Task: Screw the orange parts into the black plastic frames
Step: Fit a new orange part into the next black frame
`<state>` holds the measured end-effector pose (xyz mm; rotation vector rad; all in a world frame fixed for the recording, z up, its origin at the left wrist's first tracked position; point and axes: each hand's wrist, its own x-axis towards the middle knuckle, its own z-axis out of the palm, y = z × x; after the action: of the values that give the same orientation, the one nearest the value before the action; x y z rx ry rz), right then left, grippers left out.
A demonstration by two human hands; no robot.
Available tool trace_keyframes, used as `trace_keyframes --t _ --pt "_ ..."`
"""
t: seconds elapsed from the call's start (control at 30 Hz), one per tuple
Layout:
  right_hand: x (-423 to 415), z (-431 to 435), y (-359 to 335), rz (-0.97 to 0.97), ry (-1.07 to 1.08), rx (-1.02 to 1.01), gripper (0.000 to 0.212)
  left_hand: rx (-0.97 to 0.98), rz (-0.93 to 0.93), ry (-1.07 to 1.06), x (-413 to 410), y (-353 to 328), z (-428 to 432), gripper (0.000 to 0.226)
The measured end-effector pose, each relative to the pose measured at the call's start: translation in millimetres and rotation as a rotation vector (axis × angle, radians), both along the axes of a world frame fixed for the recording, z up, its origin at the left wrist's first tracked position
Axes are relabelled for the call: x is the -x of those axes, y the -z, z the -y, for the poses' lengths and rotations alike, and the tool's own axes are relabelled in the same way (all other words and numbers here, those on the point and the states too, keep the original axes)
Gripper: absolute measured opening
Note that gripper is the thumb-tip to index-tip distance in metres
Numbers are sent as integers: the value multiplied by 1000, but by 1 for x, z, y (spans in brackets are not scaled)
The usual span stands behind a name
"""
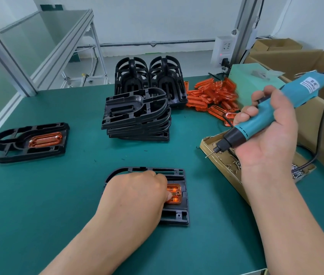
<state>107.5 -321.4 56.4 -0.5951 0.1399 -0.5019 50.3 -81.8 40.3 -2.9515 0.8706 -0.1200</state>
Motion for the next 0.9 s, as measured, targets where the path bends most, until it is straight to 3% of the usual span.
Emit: trace_keyframes --t 0.17,0.43,0.6,0.73,0.83,0.9 --pt "0 0 -1 -1 4 12 16 63 88 -137 -5 14 4 33" --pt "1 -2 0 -6 -11 18 21 97 -123 -208 -13 7 1 32" --pt "2 -3 0 -4 -7 21 20 287 -157 -163 -9 1 -7 26" --pt "1 -3 -1 -18 8 21 18 734 -288 -148 -10 1 -19 10" --pt "0 -4 -2 -14 11 15 17 1273 -666 -215 -20 -2 -36 29" --pt "0 -4 -1 -11 7 19 17 1500 -866 -191 -26 -4 -47 38"
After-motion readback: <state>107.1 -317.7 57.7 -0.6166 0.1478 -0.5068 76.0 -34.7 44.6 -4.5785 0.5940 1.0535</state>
